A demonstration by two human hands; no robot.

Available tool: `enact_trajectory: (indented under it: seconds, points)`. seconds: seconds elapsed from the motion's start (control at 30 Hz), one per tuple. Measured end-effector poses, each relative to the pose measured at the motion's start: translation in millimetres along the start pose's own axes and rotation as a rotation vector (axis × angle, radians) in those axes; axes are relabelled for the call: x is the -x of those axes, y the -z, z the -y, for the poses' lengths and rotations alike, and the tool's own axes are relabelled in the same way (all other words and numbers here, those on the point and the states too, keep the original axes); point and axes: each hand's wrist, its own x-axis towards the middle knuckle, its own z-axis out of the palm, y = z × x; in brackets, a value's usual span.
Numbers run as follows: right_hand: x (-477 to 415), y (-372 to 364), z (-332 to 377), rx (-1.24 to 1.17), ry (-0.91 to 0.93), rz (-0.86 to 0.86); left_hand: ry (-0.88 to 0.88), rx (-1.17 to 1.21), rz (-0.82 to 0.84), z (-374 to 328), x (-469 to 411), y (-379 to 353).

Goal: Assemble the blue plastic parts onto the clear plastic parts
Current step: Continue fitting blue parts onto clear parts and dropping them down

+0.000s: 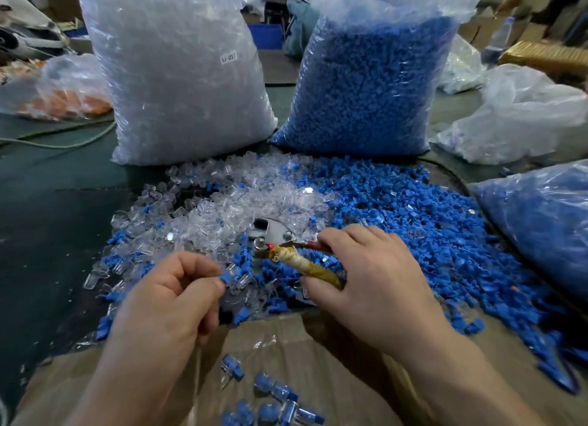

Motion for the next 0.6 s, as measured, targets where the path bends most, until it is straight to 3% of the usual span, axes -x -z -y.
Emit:
enact_trajectory:
  seconds: [0.1, 0.2, 0.33, 0.47, 0.6]
  points:
    - [-5.2, -4.1, 1.1, 0.078, -0.029, 0.03, -0.06, -0.252, 0.066, -1.7, 5.0, -9.9]
    - [-9.1, -7.6, 2.5, 0.095, -0.007, 0.081, -0.105, -0.348, 0.042, -1.5, 6.8, -14.1]
    - [-6.4, -4.8, 6.5, 0.067, 0.037, 0.052, -0.138, -0.382, 0.026, 4.4, 8.4, -13.5]
    - [5.0, -2.9, 30.0, -0.041, 0.239, -0.013, -0.079, -0.378, 0.065, 17.6, 6.5, -6.8]
    - [10.5, -5.8, 42.0, -0.088, 0.352, 0.016, -0.091, -0.216, 0.025, 39.3, 3.6, 12.2]
